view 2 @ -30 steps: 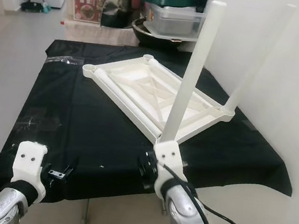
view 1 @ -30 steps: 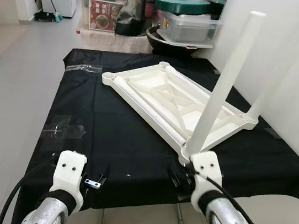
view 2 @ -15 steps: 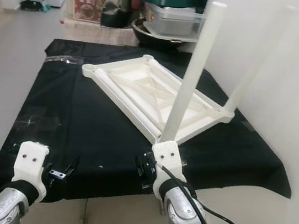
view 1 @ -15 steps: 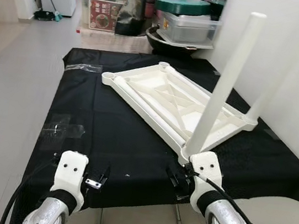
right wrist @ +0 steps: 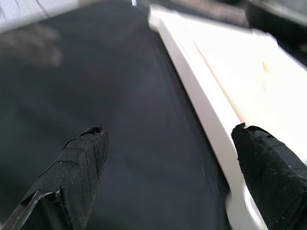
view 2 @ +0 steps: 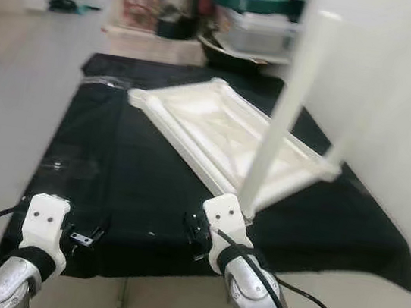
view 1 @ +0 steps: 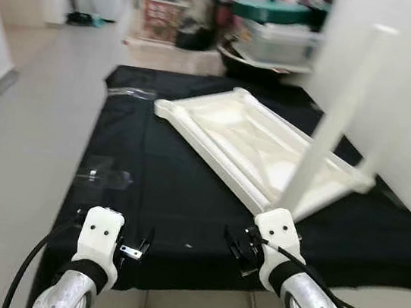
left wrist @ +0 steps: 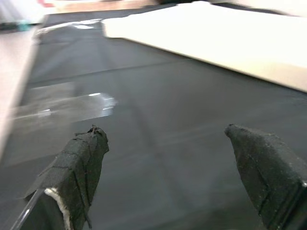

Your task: Building children table

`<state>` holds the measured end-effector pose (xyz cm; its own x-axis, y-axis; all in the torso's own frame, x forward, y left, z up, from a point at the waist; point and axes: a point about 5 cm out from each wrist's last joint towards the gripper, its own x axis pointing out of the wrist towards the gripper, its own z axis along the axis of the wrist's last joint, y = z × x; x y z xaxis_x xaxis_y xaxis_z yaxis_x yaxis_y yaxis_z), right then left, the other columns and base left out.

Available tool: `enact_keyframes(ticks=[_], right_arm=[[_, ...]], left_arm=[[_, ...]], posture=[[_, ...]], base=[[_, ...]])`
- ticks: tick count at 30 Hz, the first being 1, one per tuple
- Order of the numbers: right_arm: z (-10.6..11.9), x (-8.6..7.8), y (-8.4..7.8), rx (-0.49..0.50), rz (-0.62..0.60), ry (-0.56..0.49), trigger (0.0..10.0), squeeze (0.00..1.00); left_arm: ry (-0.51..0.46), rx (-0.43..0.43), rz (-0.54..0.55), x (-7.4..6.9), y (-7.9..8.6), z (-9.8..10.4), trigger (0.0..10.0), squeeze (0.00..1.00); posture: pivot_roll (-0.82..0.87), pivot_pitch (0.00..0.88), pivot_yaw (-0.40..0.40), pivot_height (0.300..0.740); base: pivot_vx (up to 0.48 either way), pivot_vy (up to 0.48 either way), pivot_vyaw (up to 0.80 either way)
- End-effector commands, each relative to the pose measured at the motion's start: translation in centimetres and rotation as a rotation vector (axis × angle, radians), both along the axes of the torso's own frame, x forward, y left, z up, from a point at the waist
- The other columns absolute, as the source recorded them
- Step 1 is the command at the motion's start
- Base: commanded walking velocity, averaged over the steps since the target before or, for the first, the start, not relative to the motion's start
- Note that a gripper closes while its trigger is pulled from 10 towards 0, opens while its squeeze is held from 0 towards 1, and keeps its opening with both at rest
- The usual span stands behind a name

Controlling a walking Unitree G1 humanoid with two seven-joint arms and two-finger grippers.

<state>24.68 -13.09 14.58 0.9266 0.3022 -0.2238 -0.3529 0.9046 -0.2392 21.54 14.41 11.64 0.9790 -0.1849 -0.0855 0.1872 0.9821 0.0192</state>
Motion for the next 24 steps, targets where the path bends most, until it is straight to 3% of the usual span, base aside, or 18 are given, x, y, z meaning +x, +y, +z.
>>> enact_keyframes(ticks=[1,15,24], right_arm=[[-0.1,0.0,-0.1,0.005,0.001,0.001,10.0,0.0],[0.0,1.1,0.0,-0.042,0.053,-0.04,10.0,0.0],[0.1,2.2,0.7,-0.022,0.157,-0.029,10.0,0.0]], left_arm=[[-0.015,0.002,-0.007,0.2,-0.2,0.1,10.0,0.0],[-0.023,0.0,-0.004,0.2,-0.2,0.1,10.0,0.0],[-0.035,-0.007,-0.007,0.3,-0.4,0.2,10.0,0.0]], posture=[[0.04,0.0,-0.082,0.74],[0.05,0.0,-0.099,0.74],[0.07,0.0,-0.104,0.74]], base=[[0.33,0.0,0.0],[0.31,0.0,0.0],[0.0,0.0,0.0]])
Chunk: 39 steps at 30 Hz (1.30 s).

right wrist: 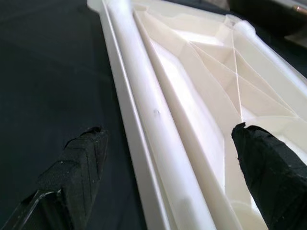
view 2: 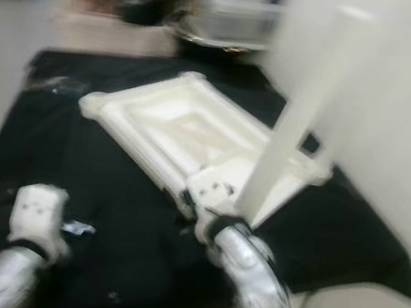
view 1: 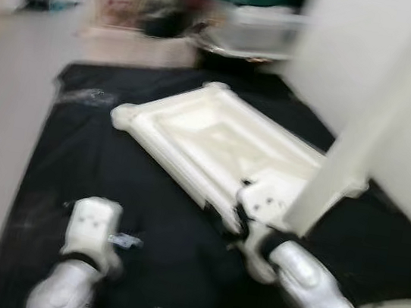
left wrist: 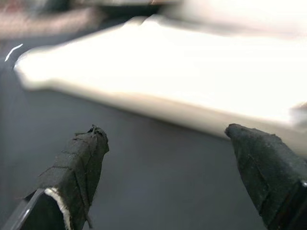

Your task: Building children table

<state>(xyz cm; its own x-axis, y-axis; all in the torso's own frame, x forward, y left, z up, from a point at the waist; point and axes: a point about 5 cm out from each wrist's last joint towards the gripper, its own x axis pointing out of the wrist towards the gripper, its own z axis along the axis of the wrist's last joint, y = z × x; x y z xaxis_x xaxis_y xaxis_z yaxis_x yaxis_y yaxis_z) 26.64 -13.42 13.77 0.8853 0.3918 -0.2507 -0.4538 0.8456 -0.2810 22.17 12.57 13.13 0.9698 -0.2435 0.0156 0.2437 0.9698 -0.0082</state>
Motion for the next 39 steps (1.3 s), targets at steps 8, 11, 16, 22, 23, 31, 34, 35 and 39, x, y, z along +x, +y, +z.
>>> enact_keyframes(ticks=[8,11,16,22,23,31,34,35,39], right_arm=[[1.1,1.7,2.1,0.028,0.112,-0.051,10.0,0.0],[1.2,2.0,2.3,0.019,0.124,-0.057,10.0,0.0],[0.5,2.0,2.4,0.035,0.166,-0.021,10.0,0.0],[0.2,3.6,2.9,0.013,0.126,-0.027,10.0,0.0],[0.1,4.2,2.9,0.019,0.08,-0.021,10.0,0.0],[-1.2,7.3,2.8,-0.019,-0.057,0.036,10.0,0.0],[-1.9,9.3,1.4,-0.051,-0.174,0.078,10.0,0.0],[-2.1,9.8,0.8,-0.07,-0.212,0.089,10.0,0.0],[-3.1,10.2,-0.4,-0.066,-0.255,0.16,10.0,0.0]], left_arm=[[0.052,0.047,0.044,-0.2,1.2,-1.2,10.0,0.0],[0.05,0.048,0.045,-0.2,1.2,-1.1,10.0,0.0],[0.048,0.051,0.045,-0.2,1.2,-1.1,10.0,0.0],[0.046,0.053,0.038,-0.1,1.0,-1.0,10.0,0.0],[0.045,0.053,0.039,-0.1,1.0,-1.0,10.0,0.0],[0.042,0.058,0.041,0.0,0.9,-0.9,10.0,0.0],[0.038,0.06,0.04,0.0,0.8,-0.8,10.0,0.0],[0.037,0.061,0.039,0.0,0.7,-0.8,10.0,0.0],[0.036,0.061,0.04,0.0,0.6,-0.7,10.0,0.0]], posture=[[0.09,0.0,-0.11,0.74],[0.09,0.0,-0.11,0.74],[0.1,0.0,-0.107,0.74],[0.11,0.0,-0.108,0.74],[0.11,0.0,-0.111,0.74],[0.14,0.0,-0.127,0.74],[0.15,0.0,-0.142,0.74],[0.15,0.0,-0.146,0.74],[0.16,0.0,-0.153,0.74]], base=[[0.0,0.0,0.68],[0.0,0.0,0.8],[0.0,0.0,0.48],[0.0,0.0,0.0],[0.0,0.0,0.0],[0.0,0.0,0.0],[0.0,0.0,0.0],[0.0,0.0,0.0],[0.0,0.0,0.0]])
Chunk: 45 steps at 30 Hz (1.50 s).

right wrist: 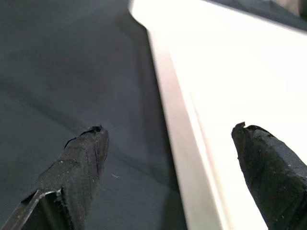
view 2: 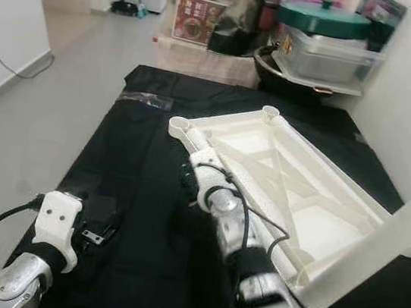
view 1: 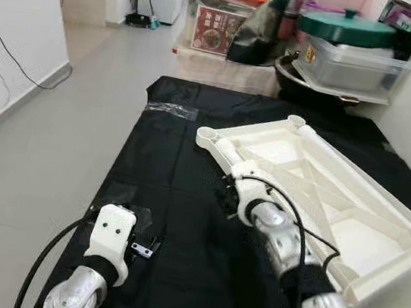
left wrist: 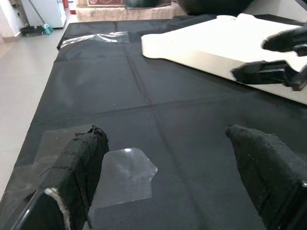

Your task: Building children table

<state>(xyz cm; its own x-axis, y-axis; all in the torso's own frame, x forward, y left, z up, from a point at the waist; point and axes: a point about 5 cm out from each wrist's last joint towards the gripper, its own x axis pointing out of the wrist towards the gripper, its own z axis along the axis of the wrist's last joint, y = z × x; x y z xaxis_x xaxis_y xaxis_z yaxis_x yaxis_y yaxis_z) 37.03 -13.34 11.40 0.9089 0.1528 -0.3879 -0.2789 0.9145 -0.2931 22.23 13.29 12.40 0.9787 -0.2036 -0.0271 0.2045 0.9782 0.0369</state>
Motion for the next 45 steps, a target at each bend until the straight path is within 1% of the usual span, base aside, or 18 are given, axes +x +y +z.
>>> enact_keyframes(ticks=[1,2,4,6,8,10,13,17,20,22,23,25,26,33,37,40,42,45], right_arm=[[-1.3,-0.3,-0.9,0.02,-0.022,0.062,10.0,0.0],[-1.3,-0.3,-0.9,0.02,-0.022,0.062,10.0,0.0],[-2.0,-0.4,-2.4,0.026,-0.063,0.1,10.0,0.0],[-2.0,-0.4,-2.4,0.026,-0.063,0.1,10.0,0.0],[-2.3,-0.6,-3.4,0.08,-0.071,0.14,10.0,0.0],[-2.5,-0.6,-3.6,0.09,-0.049,0.157,10.0,0.0],[-2.5,-0.6,-3.6,0.09,-0.049,0.157,10.0,0.0],[-2.8,-0.7,-3.0,0.117,0.074,0.187,10.0,0.0],[-2.8,-0.7,-2.9,0.124,0.088,0.186,10.0,0.0],[-2.9,-0.7,-2.2,0.141,0.138,0.188,10.0,0.0],[-2.7,-0.7,-1.7,0.147,0.178,0.172,10.0,0.0],[-2.7,-0.7,-1.7,0.147,0.178,0.172,10.0,0.0],[-2.3,-0.6,-1.4,0.136,0.2,0.141,10.0,0.0],[-0.7,0.2,-1.5,0.131,0.203,0.024,10.0,0.0],[-0.7,0.1,-1.1,0.143,0.237,0.017,10.0,0.0],[-2.2,-0.7,-1.0,0.124,0.261,0.092,10.0,0.0],[-2.5,-0.9,-1.2,0.119,0.258,0.11,10.0,0.0],[-3.4,-1.2,-2.0,0.112,0.213,0.161,10.0,0.0]], left_arm=[[0.004,0.007,-0.001,-0.1,-0.1,0.0,10.0,0.0],[0.004,0.007,-0.001,-0.1,-0.1,0.0,10.0,0.0],[0.003,0.006,-0.003,-0.1,-0.2,0.0,10.0,0.0],[0.003,0.006,-0.003,-0.1,-0.2,0.0,10.0,0.0],[0.003,0.004,-0.005,-0.2,-0.3,0.0,10.0,0.0],[0.005,0.003,-0.006,-0.1,-0.4,0.0,10.0,0.0],[0.005,0.003,-0.006,-0.1,-0.4,0.0,10.0,0.0],[0.008,-0.003,-0.011,-0.1,-0.6,0.0,10.0,0.0],[0.008,-0.004,-0.011,-0.1,-0.7,0.0,10.0,0.0],[0.009,-0.005,-0.011,-0.1,-0.7,0.0,10.0,0.0],[0.01,-0.005,-0.011,-0.1,-0.7,0.0,10.0,0.0],[0.01,-0.005,-0.011,-0.1,-0.7,0.0,10.0,0.0],[0.011,-0.007,-0.012,-0.1,-0.7,-0.1,10.0,0.0],[0.015,-0.009,-0.015,-0.1,-0.8,-0.2,10.0,0.0],[0.016,-0.009,-0.016,-0.1,-0.8,-0.2,10.0,0.0],[0.018,-0.01,-0.019,-0.1,-0.8,-0.2,10.0,0.0],[0.018,-0.01,-0.02,-0.1,-0.8,-0.2,10.0,0.0],[0.018,-0.01,-0.021,-0.1,-0.8,-0.2,10.0,0.0]], posture=[[0.16,0.0,-0.154,0.74],[0.16,0.0,-0.154,0.74],[0.15,0.0,-0.155,0.74],[0.15,0.0,-0.155,0.74],[0.15,0.0,-0.153,0.74],[0.14,0.0,-0.151,0.74],[0.14,0.0,-0.151,0.74],[0.14,0.0,-0.155,0.74],[0.14,0.0,-0.155,0.74],[0.14,0.0,-0.156,0.74],[0.14,0.0,-0.155,0.74],[0.14,0.0,-0.155,0.74],[0.14,0.0,-0.155,0.74],[0.13,0.0,-0.15,0.74],[0.13,0.0,-0.15,0.74],[0.13,0.0,-0.15,0.74],[0.13,0.0,-0.15,0.74],[0.13,0.0,-0.15,0.74]], base=[[0.0,0.0,0.0],[0.0,0.0,0.0],[0.0,0.0,0.0],[0.0,0.0,0.0],[0.0,0.0,0.0],[0.0,0.0,0.0],[0.0,0.0,0.0],[0.0,0.0,0.0],[0.0,0.0,0.0],[0.0,0.0,0.0],[0.0,0.0,0.0],[0.0,0.0,0.0],[0.0,0.0,0.0],[0.0,0.0,0.0],[0.0,0.0,0.0],[0.0,0.0,0.0],[0.0,0.0,0.0],[0.0,0.0,0.0]])
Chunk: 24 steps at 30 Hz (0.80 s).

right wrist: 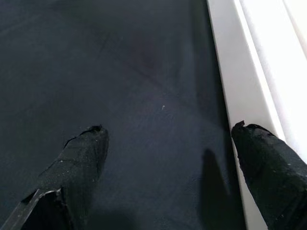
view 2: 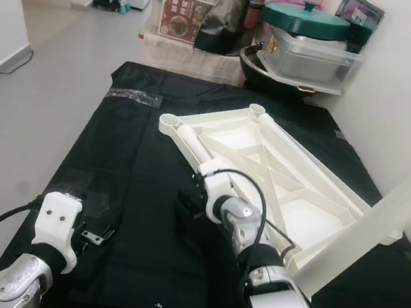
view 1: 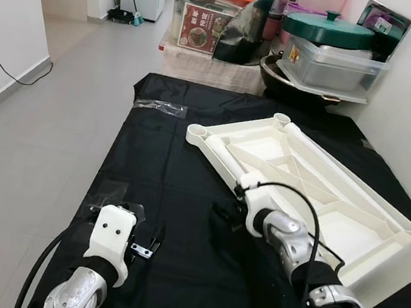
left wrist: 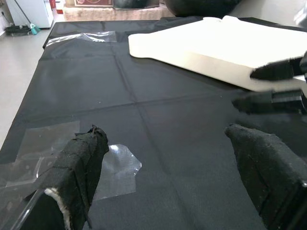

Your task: Building children table

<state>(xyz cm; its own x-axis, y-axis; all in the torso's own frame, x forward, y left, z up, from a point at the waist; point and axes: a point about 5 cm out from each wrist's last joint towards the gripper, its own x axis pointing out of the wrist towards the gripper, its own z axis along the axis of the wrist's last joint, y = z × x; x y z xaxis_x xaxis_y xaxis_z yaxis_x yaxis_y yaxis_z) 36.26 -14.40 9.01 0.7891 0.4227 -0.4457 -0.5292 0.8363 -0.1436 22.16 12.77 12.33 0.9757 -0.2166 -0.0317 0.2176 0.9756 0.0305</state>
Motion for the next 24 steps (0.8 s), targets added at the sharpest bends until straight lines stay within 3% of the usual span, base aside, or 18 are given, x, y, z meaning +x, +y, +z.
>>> enact_keyframes(ticks=[1,8,10,12,16,18,24], right_arm=[[-1.0,-0.4,-0.9,-0.017,-0.04,0.054,10.0,0.0],[-0.7,-0.2,-1.7,-0.003,-0.087,0.052,10.0,0.0],[0.8,0.5,-1.1,0.07,-0.072,-0.016,10.0,0.0],[0.8,0.5,-1.1,0.07,-0.072,-0.016,10.0,0.0],[3.9,1.4,0.1,0.233,-0.024,-0.176,10.0,0.0],[4.3,1.5,0.2,0.262,-0.015,-0.197,10.0,0.0],[3.1,1.4,-0.6,0.215,-0.084,-0.133,10.0,0.0]], left_arm=[[0.013,-0.005,-0.007,0.0,-0.3,-0.2,10.0,0.0],[0.012,-0.004,-0.009,0.0,-0.3,-0.2,10.0,0.0],[0.012,-0.004,-0.01,0.0,-0.3,-0.2,10.0,0.0],[0.012,-0.004,-0.01,0.0,-0.3,-0.2,10.0,0.0],[0.011,-0.004,-0.012,0.1,-0.4,-0.2,10.0,0.0],[0.011,-0.004,-0.012,0.1,-0.4,-0.2,10.0,0.0],[0.011,-0.004,-0.012,0.2,-0.5,-0.2,10.0,0.0]], posture=[[0.13,0.0,-0.15,0.74],[0.13,0.0,-0.151,0.74],[0.13,0.0,-0.151,0.74],[0.13,0.0,-0.151,0.74],[0.13,0.0,-0.152,0.74],[0.13,0.0,-0.152,0.74],[0.13,0.0,-0.154,0.74]], base=[[0.0,0.0,0.0],[0.0,0.0,0.0],[0.0,0.0,0.0],[0.0,0.0,0.0],[0.0,0.0,0.0],[0.0,0.0,0.0],[0.0,0.0,0.0]])
